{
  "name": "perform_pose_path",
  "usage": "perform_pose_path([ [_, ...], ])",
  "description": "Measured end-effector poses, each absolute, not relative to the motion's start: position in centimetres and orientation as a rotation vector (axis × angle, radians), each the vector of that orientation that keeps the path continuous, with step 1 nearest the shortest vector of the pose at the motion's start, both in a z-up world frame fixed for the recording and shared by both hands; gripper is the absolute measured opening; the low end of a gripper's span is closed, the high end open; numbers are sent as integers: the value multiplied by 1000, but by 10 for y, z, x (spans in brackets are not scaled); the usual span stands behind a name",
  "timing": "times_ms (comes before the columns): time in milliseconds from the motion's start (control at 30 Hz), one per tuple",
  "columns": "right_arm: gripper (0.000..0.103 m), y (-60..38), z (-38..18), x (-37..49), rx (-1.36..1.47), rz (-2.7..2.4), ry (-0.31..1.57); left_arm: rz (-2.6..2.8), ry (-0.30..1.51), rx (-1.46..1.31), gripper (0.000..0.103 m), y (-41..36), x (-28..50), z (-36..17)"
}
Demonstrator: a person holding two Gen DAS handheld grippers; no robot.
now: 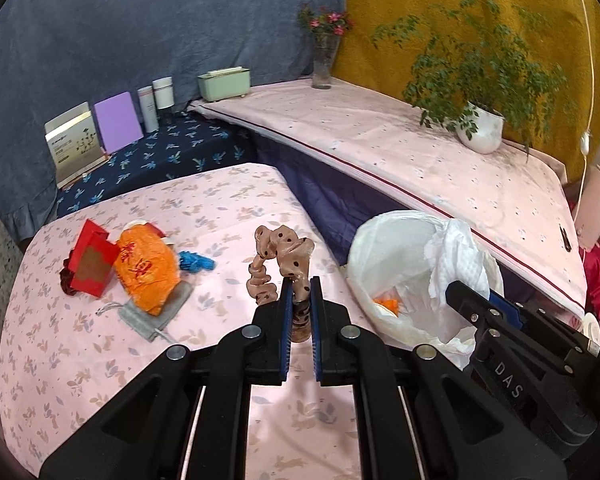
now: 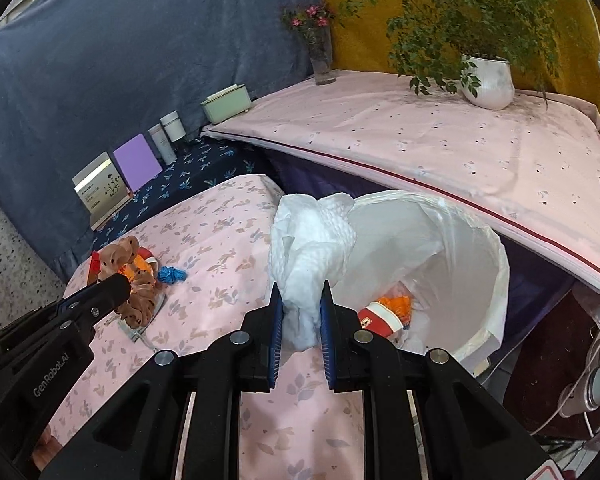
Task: Collect trash
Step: 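Carry the scrunchie and tissue toward the bin opening, then open the left gripper over the bin while the right gripper releases the tissue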
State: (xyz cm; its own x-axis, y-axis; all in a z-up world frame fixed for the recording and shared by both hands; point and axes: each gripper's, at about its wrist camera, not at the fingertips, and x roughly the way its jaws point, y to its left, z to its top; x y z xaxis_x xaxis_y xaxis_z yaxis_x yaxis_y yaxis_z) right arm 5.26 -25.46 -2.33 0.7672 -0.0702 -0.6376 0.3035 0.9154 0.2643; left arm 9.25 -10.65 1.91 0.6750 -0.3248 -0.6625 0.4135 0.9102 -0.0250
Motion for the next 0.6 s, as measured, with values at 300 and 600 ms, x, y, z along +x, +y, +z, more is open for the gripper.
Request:
perform_pose_path([
  [300, 16, -296, -33, 35, 422, -275, 663, -491, 731, 189, 8, -153, 84, 12],
  [600, 16, -330, -46, 25, 467, -332, 668, -595, 746, 236, 8, -205, 88, 5],
])
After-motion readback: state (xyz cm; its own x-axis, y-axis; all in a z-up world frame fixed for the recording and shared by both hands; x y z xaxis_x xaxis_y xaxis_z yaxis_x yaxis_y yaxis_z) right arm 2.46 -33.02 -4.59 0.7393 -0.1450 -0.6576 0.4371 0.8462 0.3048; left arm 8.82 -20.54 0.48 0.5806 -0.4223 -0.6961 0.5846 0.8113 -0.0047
